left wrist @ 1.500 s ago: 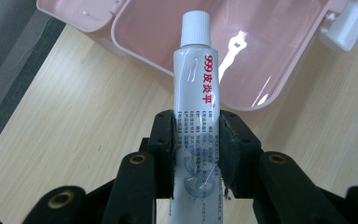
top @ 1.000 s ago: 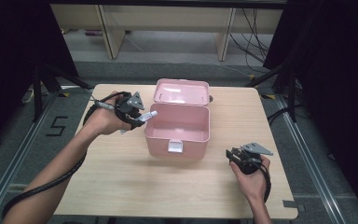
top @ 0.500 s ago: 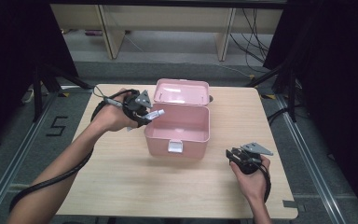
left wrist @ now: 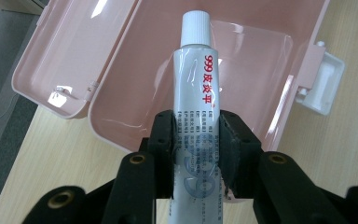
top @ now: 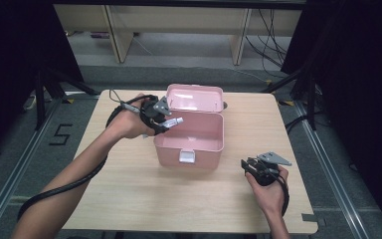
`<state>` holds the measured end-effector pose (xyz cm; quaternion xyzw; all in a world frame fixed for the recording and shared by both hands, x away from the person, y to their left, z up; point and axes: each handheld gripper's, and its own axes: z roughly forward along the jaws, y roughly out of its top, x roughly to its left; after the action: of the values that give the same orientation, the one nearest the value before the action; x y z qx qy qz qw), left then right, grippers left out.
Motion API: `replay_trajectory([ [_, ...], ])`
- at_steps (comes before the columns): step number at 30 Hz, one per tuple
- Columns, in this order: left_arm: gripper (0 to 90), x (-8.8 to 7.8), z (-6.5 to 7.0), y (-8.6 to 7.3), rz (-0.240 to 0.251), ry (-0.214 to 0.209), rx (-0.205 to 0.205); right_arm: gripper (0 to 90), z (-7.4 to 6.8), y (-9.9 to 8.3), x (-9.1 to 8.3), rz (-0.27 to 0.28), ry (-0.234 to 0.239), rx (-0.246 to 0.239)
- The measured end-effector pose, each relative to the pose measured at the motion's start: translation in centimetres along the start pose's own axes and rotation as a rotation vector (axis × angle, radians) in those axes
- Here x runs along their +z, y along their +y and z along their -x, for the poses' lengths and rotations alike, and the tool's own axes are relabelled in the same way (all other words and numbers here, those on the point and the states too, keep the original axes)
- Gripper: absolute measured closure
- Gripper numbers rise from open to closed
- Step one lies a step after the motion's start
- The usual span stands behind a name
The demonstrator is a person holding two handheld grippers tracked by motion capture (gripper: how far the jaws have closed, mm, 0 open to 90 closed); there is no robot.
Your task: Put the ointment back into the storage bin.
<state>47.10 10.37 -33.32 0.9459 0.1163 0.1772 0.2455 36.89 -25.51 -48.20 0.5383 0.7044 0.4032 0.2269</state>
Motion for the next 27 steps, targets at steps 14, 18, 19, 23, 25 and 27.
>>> replay_trajectory([
  [14,68.1,1.3,0.0,1.2,-0.015,-0.028,0.038,67.9,0.3,0.1,0.1,0.007,0.009,-0.021],
  [18,68.1,1.5,0.0,1.5,-0.023,-0.042,0.058,67.8,0.4,0.1,0.2,0.009,-0.01,-0.036],
  [19,68.1,1.6,0.1,1.6,-0.016,-0.044,0.053,67.9,0.4,0.1,0.2,0.009,-0.01,-0.035],
  [23,68.1,1.9,0.1,1.8,-0.017,-0.058,0.073,67.8,0.4,0.1,0.2,0.008,-0.009,-0.026],
  [25,68.1,2.1,0.2,1.9,-0.018,-0.066,0.076,67.9,0.4,0.0,0.2,0.006,-0.01,-0.027],
  [27,68.1,2.3,0.2,2.0,-0.014,-0.07,0.08,67.8,0.4,0.0,0.2,0.005,-0.008,-0.026],
])
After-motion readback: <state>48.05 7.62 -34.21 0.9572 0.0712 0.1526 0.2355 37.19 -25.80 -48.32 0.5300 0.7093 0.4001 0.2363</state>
